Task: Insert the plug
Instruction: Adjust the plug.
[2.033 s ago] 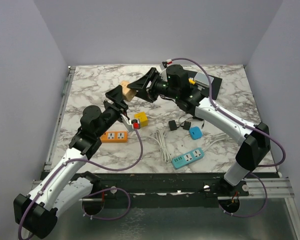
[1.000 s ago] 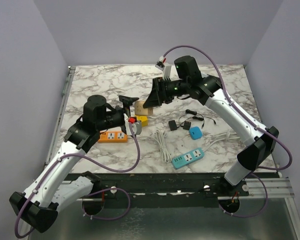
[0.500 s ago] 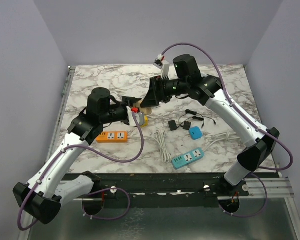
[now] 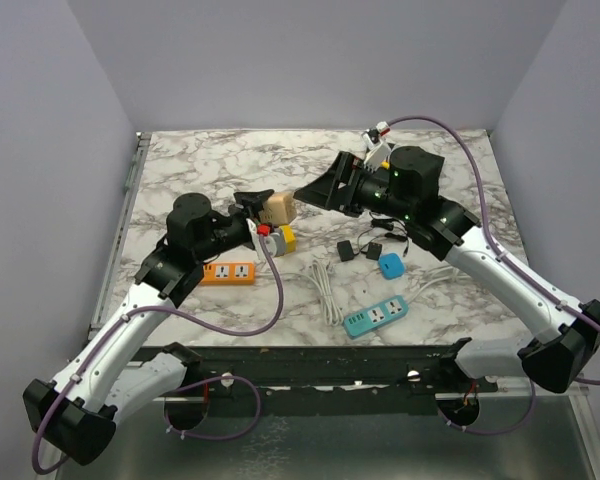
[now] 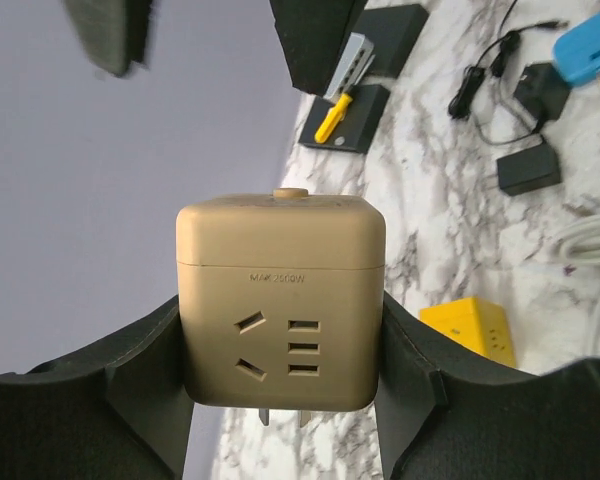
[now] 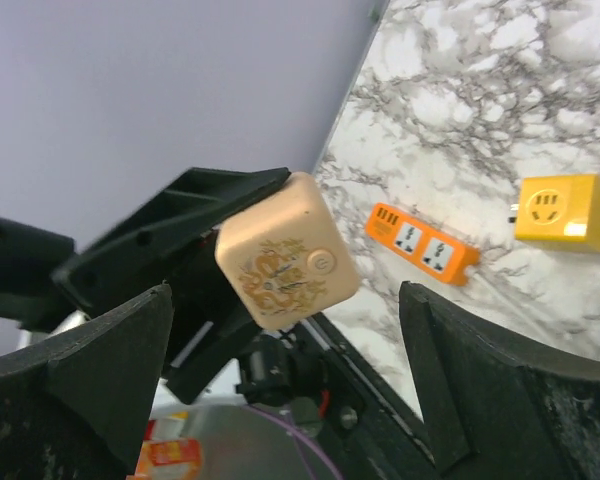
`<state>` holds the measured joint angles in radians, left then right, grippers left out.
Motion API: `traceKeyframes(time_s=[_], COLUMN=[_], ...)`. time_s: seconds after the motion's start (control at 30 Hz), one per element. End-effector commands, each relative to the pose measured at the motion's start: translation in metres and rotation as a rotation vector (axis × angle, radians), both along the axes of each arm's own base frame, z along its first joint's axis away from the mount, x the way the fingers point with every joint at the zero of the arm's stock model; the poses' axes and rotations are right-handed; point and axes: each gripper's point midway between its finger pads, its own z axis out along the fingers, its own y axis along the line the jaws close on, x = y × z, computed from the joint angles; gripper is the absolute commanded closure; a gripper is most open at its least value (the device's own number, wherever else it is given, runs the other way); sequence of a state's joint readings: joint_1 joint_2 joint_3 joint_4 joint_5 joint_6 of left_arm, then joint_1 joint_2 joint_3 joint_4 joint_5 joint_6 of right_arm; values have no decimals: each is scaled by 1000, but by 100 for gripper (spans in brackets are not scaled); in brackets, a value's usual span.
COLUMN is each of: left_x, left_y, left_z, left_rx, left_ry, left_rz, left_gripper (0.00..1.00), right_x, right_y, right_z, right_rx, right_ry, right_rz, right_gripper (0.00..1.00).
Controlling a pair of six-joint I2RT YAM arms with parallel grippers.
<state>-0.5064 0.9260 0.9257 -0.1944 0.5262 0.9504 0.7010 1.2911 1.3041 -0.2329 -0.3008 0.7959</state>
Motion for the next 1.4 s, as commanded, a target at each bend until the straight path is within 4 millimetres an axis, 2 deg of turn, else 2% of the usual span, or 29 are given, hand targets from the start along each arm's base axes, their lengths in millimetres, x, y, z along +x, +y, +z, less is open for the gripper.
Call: traceKeyframes(time_s=[0.0,0.13,0.3,0.47,0.67,0.83,0.97,1.17,1.27,1.37], left_x=[16,20,27,31,30,31,32,33,34,34], left_y=[15,21,25,26,26,26,24,22,21,20], left_z=[11,21,37,33,28,30,29,27,29,29], left_rx=[89,164,204,253,279,279,282,286,285,284], left_ry=[-323,-583,-724,-781,-803,-800,-799,-798,-799,-801], left_rz=[70,98,141,155,153,163,160,156,156,151], left_gripper=[100,100,100,100,100,100,100,100,100,100], right_x=[8,10,12,15,23,25,25,23,21,21], right_y=[14,20,23,35,53,58,63,74,80,85], right_z=[1,-12,-24,-28,-13,-9,-15,-13,-15,-17], right_rx=[130,135,172,249,333,353,369,370,368,362], right_ry=[194,326,420,489,481,471,493,493,503,505], right_rz=[-54,-77,-107,-81,-16,9,21,58,74,91], right_gripper=[0,0,0,0,2,6,17,41,46,46])
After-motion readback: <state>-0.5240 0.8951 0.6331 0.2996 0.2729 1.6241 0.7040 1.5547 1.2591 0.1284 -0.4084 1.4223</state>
